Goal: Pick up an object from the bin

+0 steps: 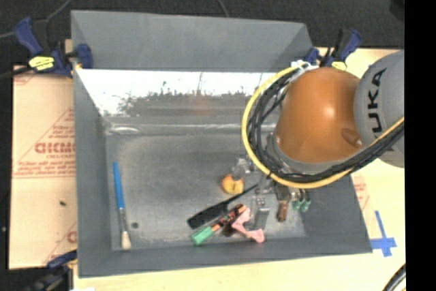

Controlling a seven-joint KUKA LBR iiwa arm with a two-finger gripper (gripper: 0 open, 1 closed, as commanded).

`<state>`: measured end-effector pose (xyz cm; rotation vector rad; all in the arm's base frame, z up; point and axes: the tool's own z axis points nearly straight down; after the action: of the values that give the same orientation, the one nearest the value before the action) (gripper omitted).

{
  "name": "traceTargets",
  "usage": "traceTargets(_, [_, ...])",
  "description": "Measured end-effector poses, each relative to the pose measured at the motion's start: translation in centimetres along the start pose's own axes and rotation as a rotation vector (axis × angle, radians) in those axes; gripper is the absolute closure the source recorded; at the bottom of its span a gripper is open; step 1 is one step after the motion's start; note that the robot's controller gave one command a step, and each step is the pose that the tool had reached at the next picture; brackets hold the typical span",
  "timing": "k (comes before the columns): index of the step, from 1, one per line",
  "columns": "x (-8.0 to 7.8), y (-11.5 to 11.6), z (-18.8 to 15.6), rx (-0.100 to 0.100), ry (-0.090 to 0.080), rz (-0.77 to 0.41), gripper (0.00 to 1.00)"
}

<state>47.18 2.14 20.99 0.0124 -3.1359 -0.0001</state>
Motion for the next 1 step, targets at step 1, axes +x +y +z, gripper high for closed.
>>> traceTargets(1, [-0.15,0.01,-0.43,-0.001,-0.009,0.002,0.0])
